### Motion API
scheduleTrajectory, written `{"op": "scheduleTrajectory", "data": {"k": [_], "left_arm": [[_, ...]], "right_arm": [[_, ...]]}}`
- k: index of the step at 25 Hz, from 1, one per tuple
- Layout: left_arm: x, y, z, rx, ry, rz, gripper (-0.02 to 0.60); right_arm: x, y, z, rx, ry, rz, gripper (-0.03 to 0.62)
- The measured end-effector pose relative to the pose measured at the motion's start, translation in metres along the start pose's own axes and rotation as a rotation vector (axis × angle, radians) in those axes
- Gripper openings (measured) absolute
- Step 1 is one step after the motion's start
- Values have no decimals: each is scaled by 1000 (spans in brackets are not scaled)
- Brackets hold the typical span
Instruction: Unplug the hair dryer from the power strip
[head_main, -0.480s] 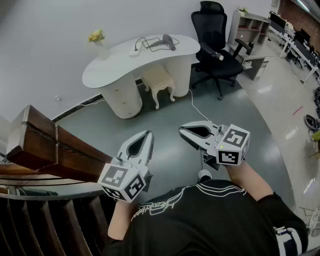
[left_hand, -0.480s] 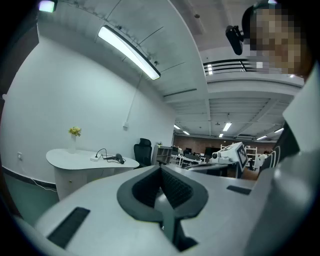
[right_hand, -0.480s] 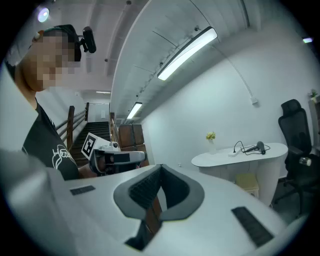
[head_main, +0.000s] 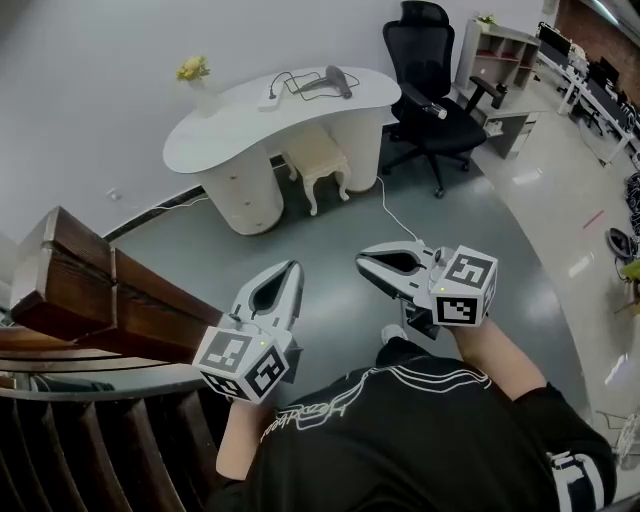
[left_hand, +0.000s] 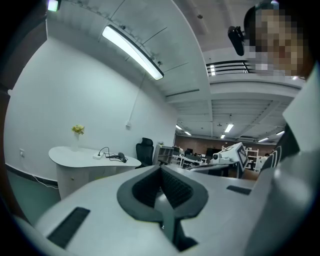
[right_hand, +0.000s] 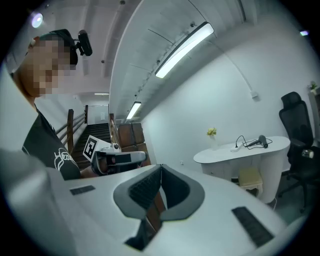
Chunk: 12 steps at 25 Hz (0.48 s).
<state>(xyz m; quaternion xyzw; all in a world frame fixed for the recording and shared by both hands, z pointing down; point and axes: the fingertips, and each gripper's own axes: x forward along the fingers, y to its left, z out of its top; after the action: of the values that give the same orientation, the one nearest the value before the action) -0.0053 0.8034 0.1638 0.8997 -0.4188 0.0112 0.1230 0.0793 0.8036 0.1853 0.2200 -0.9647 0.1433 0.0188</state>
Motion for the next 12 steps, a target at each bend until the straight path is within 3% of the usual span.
{"op": "scheduleTrajectory", "data": {"k": [12], "left_arm": [[43, 42, -3, -13, 26, 18, 2]], "right_arm": [[26, -59, 3, 48, 4, -9, -3]]}}
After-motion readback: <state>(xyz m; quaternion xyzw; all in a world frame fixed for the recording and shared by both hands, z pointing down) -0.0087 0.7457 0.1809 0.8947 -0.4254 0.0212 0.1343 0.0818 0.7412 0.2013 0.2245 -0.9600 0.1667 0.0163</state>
